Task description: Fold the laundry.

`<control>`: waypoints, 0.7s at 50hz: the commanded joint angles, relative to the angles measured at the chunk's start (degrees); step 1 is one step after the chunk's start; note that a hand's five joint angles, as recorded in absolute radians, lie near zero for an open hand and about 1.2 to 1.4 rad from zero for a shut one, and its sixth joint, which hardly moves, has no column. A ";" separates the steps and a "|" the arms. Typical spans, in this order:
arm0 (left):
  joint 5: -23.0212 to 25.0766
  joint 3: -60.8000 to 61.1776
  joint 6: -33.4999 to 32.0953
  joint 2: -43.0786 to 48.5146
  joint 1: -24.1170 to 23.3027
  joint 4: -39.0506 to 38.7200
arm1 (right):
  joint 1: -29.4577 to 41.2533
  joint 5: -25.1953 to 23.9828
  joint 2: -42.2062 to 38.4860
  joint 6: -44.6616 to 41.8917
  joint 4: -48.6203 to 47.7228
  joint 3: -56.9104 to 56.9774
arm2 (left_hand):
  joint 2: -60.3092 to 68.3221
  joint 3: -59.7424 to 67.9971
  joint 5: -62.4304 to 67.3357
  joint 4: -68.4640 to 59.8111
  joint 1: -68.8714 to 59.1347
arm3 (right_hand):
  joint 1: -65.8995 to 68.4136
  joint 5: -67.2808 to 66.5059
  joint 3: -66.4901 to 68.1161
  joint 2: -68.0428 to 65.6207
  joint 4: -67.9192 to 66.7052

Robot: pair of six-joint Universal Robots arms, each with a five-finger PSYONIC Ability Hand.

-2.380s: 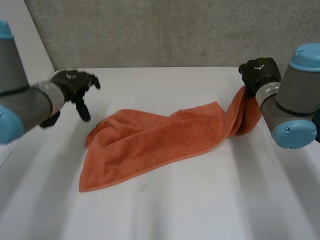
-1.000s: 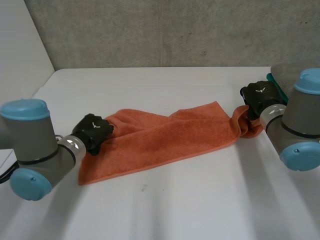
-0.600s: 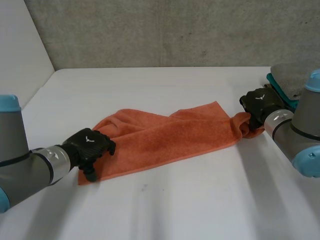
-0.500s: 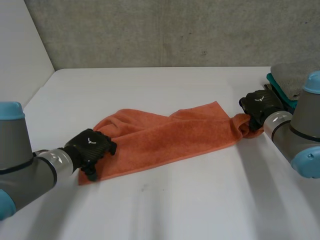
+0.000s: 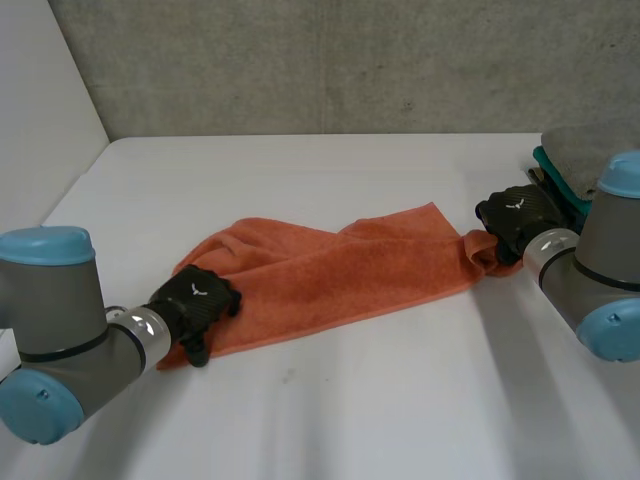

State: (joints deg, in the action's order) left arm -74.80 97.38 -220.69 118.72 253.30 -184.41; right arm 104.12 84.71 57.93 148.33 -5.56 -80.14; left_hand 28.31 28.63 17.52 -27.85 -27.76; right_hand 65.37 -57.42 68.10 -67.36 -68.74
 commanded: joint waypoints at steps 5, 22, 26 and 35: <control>-1.22 -3.24 -1.94 2.92 0.27 -2.00 | 0.12 -0.07 -0.10 -0.59 -0.33 -0.55 | 5.95 5.63 6.74 -6.41 -6.50 | 14.63 -12.58 11.90 -12.64 -11.26; -3.16 -8.69 -2.29 5.73 0.36 -4.11 | 0.47 -0.07 -0.10 -0.77 -0.59 -1.08 | 31.17 30.85 31.96 -31.63 -31.72 | 14.63 -12.58 11.90 -12.64 -11.26; -3.16 -9.31 -2.47 6.43 0.18 -4.73 | 0.56 -0.07 -0.01 -0.85 -0.59 -1.16 | 34.38 34.05 35.17 -34.83 -34.93 | 14.63 -12.58 11.90 -12.64 -11.26; -3.25 -11.77 -3.34 7.84 0.80 -4.64 | 0.56 -0.15 0.16 -1.12 -0.59 -0.90 | 51.69 51.37 52.48 -52.15 -52.24 | 14.63 -12.58 11.90 -12.64 -11.26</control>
State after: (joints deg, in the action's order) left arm -78.03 87.14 -223.41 125.97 253.68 -189.35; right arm 104.65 84.58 58.01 147.47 -6.16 -81.34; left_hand 68.16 67.65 56.30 -68.09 -65.67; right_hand 65.37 -57.42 68.09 -67.35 -68.74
